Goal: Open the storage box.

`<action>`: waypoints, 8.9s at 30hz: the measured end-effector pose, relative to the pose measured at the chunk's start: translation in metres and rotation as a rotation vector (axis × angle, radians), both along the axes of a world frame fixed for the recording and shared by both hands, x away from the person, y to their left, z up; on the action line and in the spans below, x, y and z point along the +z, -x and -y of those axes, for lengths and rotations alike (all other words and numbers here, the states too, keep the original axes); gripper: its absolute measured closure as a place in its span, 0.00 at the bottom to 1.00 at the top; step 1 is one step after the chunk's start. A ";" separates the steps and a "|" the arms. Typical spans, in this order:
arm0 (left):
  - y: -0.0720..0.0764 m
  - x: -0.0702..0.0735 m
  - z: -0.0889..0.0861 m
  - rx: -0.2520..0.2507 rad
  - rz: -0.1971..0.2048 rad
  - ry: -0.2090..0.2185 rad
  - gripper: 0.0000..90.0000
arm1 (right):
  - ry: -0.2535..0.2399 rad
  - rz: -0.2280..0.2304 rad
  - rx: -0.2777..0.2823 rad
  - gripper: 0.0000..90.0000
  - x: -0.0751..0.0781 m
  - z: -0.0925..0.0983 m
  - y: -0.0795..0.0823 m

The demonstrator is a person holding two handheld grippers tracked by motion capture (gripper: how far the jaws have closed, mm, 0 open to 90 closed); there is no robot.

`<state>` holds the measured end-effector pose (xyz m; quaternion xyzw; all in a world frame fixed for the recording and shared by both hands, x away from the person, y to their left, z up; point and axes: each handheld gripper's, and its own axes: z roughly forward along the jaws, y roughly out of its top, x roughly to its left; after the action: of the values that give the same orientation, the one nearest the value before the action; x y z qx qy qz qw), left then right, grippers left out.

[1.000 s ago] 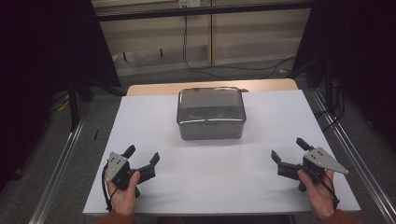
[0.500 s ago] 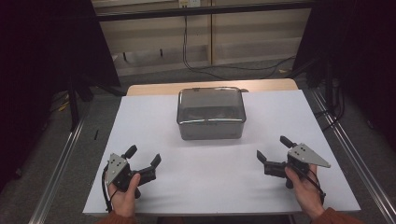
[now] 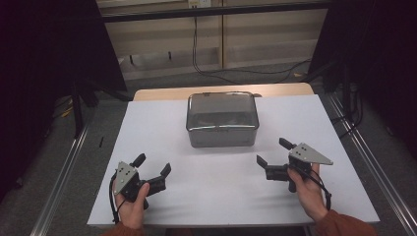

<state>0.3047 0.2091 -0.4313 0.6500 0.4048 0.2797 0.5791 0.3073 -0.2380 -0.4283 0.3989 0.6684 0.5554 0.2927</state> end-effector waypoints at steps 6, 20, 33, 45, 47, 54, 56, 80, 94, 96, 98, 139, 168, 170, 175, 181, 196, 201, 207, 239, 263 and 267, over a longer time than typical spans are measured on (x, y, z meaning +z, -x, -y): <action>0.001 0.001 -0.001 -0.006 0.000 0.006 0.03 | 0.034 0.031 -0.004 0.01 0.005 -0.010 -0.007; 0.002 0.002 -0.003 -0.001 -0.013 -0.006 0.04 | 0.086 0.043 0.073 0.01 0.014 -0.037 -0.031; 0.002 0.002 -0.002 -0.013 -0.018 -0.032 0.03 | 0.208 0.103 0.100 0.02 0.020 -0.059 -0.046; 0.002 0.001 -0.001 -0.012 -0.014 -0.046 0.03 | 0.414 0.249 0.117 0.07 0.023 -0.079 -0.051; 0.002 0.002 -0.001 -0.024 0.000 -0.042 0.03 | 0.464 0.291 0.121 0.07 0.024 -0.084 -0.052; 0.002 0.001 -0.001 -0.017 -0.002 -0.058 0.03 | 0.595 0.376 0.168 0.13 0.022 -0.094 -0.052; 0.002 0.001 -0.001 -0.020 -0.002 -0.062 0.03 | 0.636 0.399 0.169 0.13 0.021 -0.098 -0.052; 0.001 0.002 0.004 -0.025 -0.016 -0.095 0.03 | 1.095 0.556 0.166 0.46 0.007 -0.127 -0.057; -0.003 0.002 0.003 -0.029 -0.009 -0.076 0.05 | 1.178 0.537 0.128 0.70 0.003 -0.129 -0.056; -0.004 0.002 0.003 -0.027 -0.009 -0.079 0.05 | 1.182 0.536 0.129 0.73 0.003 -0.129 -0.057; -0.005 0.002 0.004 -0.031 -0.015 -0.080 0.05 | 1.186 0.538 0.127 0.76 0.002 -0.129 -0.058; -0.039 0.016 0.031 -0.142 0.003 -0.092 0.03 | 1.170 0.557 0.104 0.86 0.013 -0.129 -0.059; -0.093 0.024 0.054 -0.163 0.008 -0.086 0.03 | 1.147 0.572 0.092 0.87 0.023 -0.129 -0.061; -0.095 0.027 0.056 -0.159 0.031 -0.095 0.03 | 1.144 0.577 0.091 0.87 0.024 -0.129 -0.062; -0.105 0.027 0.062 -0.163 0.039 -0.121 0.03 | 1.142 0.584 0.092 0.87 0.026 -0.128 -0.062; -0.121 0.017 0.068 -0.154 0.025 -0.114 0.04 | 1.136 0.590 0.083 0.88 0.030 -0.129 -0.063; -0.142 0.019 0.079 -0.174 0.051 -0.145 0.06 | 1.126 0.601 0.077 0.88 0.039 -0.127 -0.066; -0.147 0.019 0.083 -0.155 0.072 -0.136 0.11 | 1.122 0.595 0.073 0.88 0.038 -0.128 -0.066; -0.148 0.021 0.082 -0.137 0.089 -0.118 0.12 | 1.128 0.601 0.081 0.88 0.038 -0.127 -0.066; -0.157 0.027 0.091 -0.201 0.172 -0.203 0.34 | 0.999 0.529 0.090 0.65 0.037 -0.115 -0.074; -0.160 0.035 0.095 -0.214 0.192 -0.217 0.38 | 0.481 0.299 0.060 0.41 0.044 -0.046 -0.104; -0.161 0.035 0.094 -0.218 0.183 -0.198 0.37 | 0.421 0.268 0.068 0.41 0.043 -0.040 -0.109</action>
<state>0.4660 0.1148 -0.3961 0.7159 0.2480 0.3117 0.5734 0.4161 -0.1981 -0.3852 0.2292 0.7376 0.4613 0.4366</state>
